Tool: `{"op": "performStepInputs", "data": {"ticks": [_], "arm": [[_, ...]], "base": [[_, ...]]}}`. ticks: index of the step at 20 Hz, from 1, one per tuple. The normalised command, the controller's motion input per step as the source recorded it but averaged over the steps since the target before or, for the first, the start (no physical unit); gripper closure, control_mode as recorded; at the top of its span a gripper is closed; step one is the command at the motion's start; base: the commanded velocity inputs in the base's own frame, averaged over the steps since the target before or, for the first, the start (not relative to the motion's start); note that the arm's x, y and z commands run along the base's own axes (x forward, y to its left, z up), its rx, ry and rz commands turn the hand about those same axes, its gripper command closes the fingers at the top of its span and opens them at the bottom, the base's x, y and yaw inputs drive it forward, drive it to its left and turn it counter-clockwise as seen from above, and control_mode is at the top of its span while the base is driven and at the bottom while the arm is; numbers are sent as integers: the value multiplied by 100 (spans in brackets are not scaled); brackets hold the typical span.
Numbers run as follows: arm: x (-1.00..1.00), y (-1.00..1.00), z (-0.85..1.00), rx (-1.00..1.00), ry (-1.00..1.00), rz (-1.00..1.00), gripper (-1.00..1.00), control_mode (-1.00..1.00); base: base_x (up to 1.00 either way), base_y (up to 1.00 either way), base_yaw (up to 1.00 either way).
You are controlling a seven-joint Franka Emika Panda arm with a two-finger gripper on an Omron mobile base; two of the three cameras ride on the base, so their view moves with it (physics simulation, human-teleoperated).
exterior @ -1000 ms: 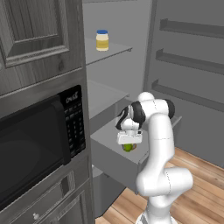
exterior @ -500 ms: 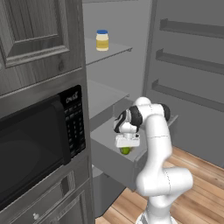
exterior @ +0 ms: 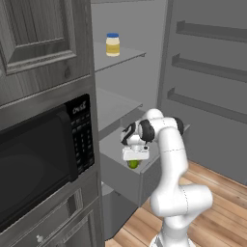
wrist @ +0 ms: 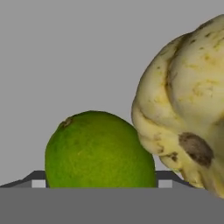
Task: Place the squash and lime inside the fridge drawer. Close the drawer after placing the vegetables.
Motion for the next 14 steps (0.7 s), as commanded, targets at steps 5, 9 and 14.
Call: {"op": "performStepInputs", "data": {"ticks": [5,9,14], "arm": [[-1,0,10,0,-5,-2,-100,-100],[-5,-1,61,0,-10,-10,-100,-100],[-13,-8,84,0,-18,-15,-100,-100]], "base": [[0,0,0],[0,0,0],[0,0,0]]}}
